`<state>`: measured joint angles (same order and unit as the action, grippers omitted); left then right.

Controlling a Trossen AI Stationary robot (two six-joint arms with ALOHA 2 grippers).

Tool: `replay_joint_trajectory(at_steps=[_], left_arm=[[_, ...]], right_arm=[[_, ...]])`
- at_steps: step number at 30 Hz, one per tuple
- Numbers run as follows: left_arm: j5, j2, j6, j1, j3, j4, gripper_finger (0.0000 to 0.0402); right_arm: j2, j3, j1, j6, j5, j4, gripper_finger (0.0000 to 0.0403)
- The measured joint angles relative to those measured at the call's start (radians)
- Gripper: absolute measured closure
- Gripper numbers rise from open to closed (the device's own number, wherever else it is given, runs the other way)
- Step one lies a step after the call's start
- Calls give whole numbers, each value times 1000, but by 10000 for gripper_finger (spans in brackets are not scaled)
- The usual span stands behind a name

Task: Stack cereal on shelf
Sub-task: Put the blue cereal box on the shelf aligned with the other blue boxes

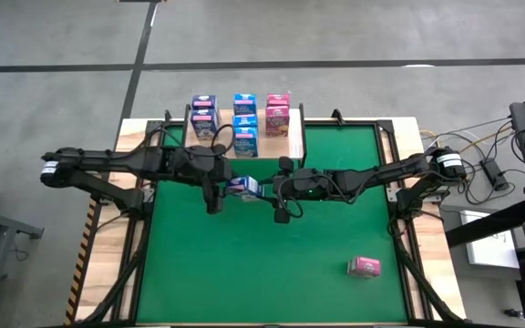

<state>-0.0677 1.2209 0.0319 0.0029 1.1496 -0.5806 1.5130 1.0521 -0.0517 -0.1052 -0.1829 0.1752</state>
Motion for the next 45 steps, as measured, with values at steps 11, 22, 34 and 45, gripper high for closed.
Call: replay_joint_trajectory(at_steps=[11,22,34,45], left_arm=[[0,-29,0,0,0,-6,254],[-4,-29,-7,1,0,-8,254],[-66,-18,-26,-1,178,-340,254],[-292,40,119,8,387,-730,254]], right_arm=[[-4,0,-2,7,6,29,226],[-6,0,-2,58,8,31,150],[-118,1,-2,38,8,-72,90],[-209,1,0,-53,8,-148,102]])
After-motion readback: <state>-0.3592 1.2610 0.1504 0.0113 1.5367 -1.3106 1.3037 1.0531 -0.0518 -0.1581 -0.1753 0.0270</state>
